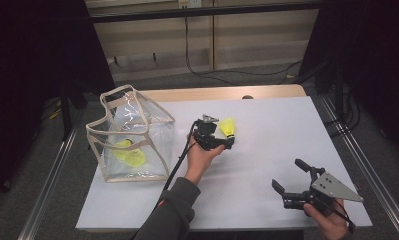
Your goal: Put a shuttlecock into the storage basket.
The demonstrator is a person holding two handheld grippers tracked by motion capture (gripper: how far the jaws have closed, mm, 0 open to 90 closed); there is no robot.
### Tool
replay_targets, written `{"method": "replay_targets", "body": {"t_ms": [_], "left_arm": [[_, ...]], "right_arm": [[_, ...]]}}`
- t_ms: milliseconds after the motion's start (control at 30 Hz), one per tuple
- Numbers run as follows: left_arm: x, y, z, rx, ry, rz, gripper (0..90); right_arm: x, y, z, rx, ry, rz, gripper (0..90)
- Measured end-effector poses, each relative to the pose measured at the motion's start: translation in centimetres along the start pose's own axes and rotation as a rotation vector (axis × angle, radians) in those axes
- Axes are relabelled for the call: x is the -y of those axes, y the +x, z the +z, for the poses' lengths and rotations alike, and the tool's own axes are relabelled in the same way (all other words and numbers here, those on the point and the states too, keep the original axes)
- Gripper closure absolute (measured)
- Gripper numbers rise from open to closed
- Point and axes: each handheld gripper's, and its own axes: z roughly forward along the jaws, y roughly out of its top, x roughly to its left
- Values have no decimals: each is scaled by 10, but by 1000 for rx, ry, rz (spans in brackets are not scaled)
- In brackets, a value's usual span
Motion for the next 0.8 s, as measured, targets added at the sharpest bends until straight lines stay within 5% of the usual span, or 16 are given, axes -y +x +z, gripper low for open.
{"method": "replay_targets", "body": {"t_ms": [800], "left_arm": [[0,-1,23,-53,2,-30,104]], "right_arm": [[0,0,-1,0,-2,-1,12]]}}
